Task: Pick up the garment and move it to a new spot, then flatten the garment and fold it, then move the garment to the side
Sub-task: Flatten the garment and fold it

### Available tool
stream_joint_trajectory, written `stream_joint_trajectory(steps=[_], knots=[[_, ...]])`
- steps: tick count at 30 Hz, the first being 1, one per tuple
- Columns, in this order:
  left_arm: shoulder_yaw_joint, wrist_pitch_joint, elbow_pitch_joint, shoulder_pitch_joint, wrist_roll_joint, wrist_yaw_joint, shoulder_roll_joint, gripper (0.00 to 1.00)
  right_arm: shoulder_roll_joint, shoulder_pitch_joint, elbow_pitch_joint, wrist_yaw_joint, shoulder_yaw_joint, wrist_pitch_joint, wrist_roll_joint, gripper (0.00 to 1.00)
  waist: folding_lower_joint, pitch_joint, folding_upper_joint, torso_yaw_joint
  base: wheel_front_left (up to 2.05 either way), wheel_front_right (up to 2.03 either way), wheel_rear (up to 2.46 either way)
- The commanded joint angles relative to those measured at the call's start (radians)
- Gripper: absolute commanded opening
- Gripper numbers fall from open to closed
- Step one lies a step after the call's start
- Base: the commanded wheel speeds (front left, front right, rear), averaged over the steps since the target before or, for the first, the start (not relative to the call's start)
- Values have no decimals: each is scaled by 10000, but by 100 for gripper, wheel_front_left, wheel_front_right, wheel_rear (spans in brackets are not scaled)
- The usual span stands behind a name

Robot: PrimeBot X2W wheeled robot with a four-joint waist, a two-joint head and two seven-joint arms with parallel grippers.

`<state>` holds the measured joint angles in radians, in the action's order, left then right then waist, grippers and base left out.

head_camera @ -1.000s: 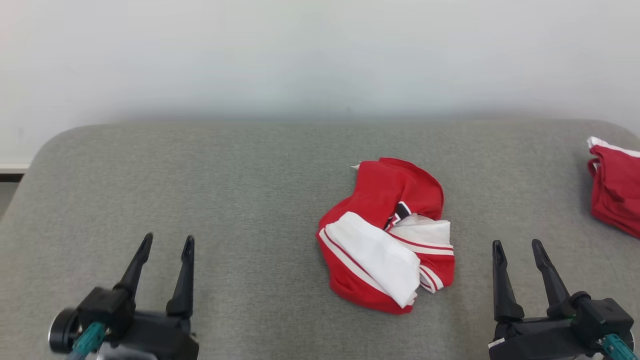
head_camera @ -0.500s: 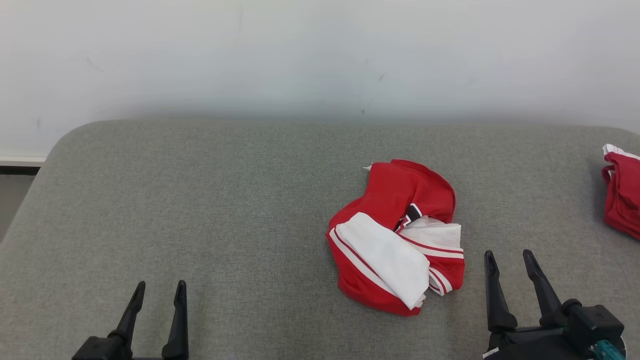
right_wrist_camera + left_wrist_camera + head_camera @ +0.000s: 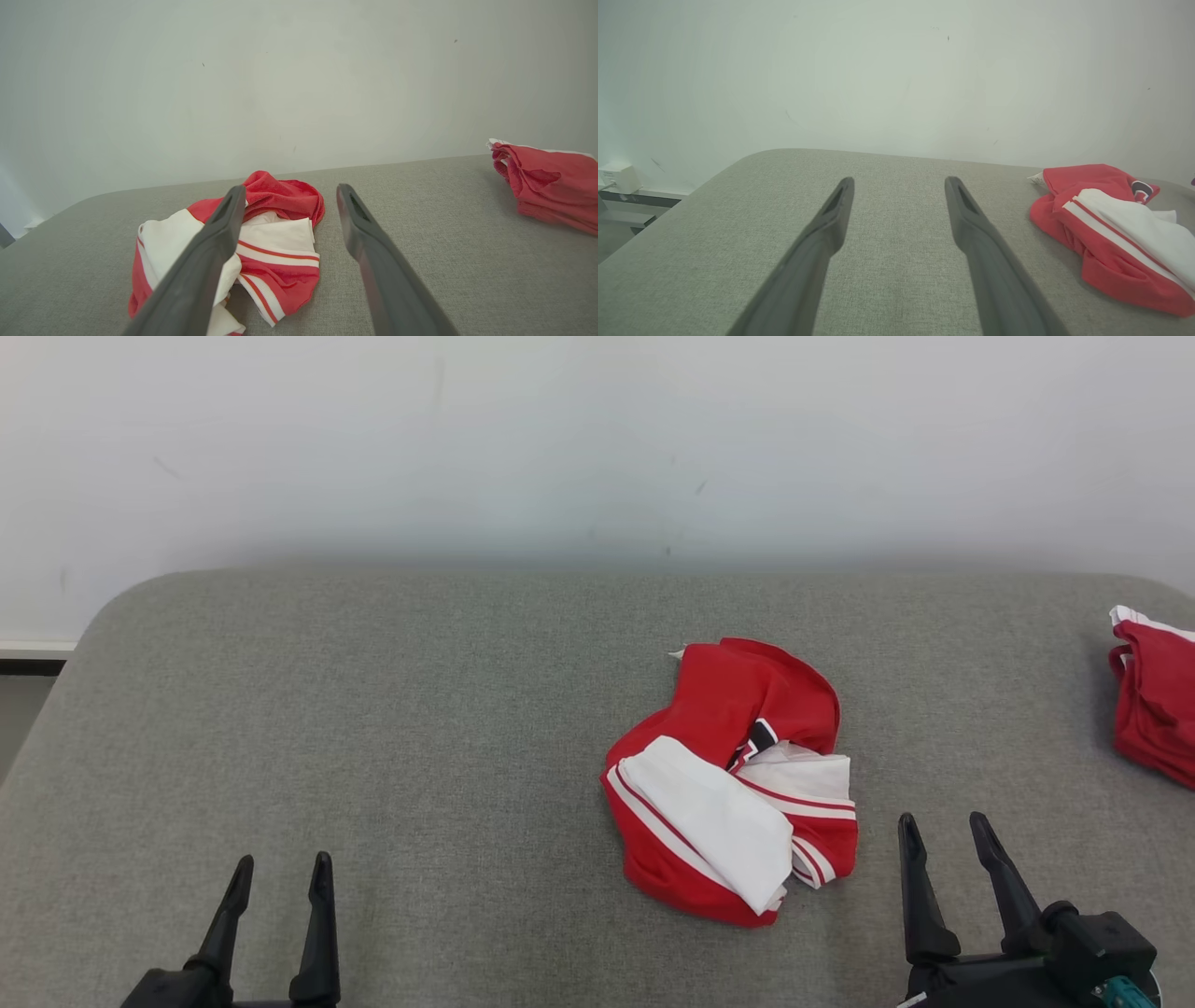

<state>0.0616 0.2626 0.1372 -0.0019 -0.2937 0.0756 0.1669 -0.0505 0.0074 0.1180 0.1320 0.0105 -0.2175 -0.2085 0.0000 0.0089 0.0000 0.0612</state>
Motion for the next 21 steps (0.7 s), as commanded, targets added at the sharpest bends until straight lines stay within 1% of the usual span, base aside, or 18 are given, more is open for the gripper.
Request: stream_joint_trajectory(steps=[1, 9, 21], knots=[[-65, 30, -63, 71, 105, 32, -28, 100, 0, 130, 37, -24, 7, -19, -66, 100, 0, -16, 0, -19, 0, 0, 0], [-274, 30, -91, 105, 328, 218, -153, 100, 1, 118, 90, -24, -4, -45, -124, 100, 0, -40, 0, -40, 0, 0, 0], [-359, 31, -82, 38, 362, 422, -132, 100, 1, 129, 193, -24, 42, -89, -165, 100, 0, -9, 0, 4, 0, 0, 0]])
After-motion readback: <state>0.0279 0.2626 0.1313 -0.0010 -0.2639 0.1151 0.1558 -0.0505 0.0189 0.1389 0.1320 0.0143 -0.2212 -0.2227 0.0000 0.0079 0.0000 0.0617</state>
